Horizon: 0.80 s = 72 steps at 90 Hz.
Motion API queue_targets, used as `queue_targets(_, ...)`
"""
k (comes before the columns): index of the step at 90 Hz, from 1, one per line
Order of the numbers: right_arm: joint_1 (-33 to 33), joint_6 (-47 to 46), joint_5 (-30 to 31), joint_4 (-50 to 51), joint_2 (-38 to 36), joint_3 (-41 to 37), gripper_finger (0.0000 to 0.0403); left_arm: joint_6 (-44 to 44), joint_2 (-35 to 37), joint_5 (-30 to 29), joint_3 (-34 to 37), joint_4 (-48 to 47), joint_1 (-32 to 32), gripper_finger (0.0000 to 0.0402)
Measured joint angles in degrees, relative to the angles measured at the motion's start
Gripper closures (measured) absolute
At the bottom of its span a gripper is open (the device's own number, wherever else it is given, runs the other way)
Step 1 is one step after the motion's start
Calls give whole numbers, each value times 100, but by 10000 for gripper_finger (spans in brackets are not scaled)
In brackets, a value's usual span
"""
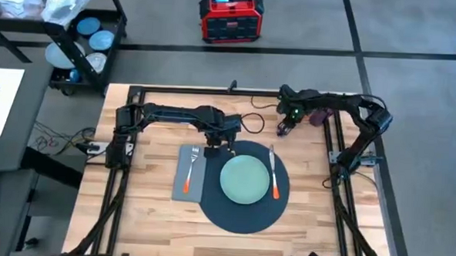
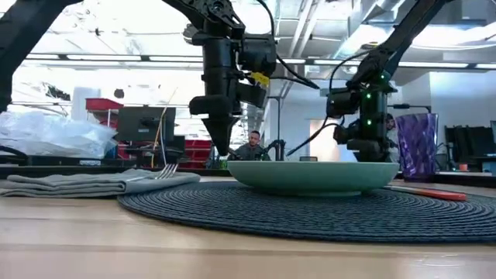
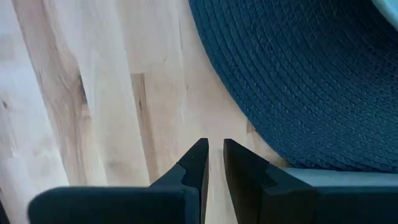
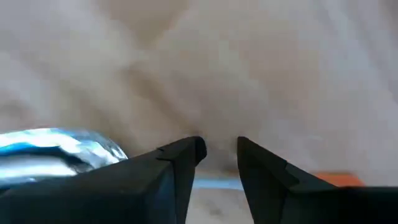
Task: Set table place
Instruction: Put the orange spoon on the blue placemat
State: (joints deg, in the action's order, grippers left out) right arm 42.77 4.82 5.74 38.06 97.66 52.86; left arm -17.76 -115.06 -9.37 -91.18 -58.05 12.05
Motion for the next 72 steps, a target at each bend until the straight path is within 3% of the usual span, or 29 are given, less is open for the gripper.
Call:
queue_targets(16,39,299,268,-128,20,42,295,0,-1,0,0,24,0,367)
queue_targets(55,226,623,403,1533,-1119,192,295,-58,1,-4,0,124,46,367)
queue_targets(72,-20,858,301,1942,-1130,42,296,-36,5,-12,41,304,33,367)
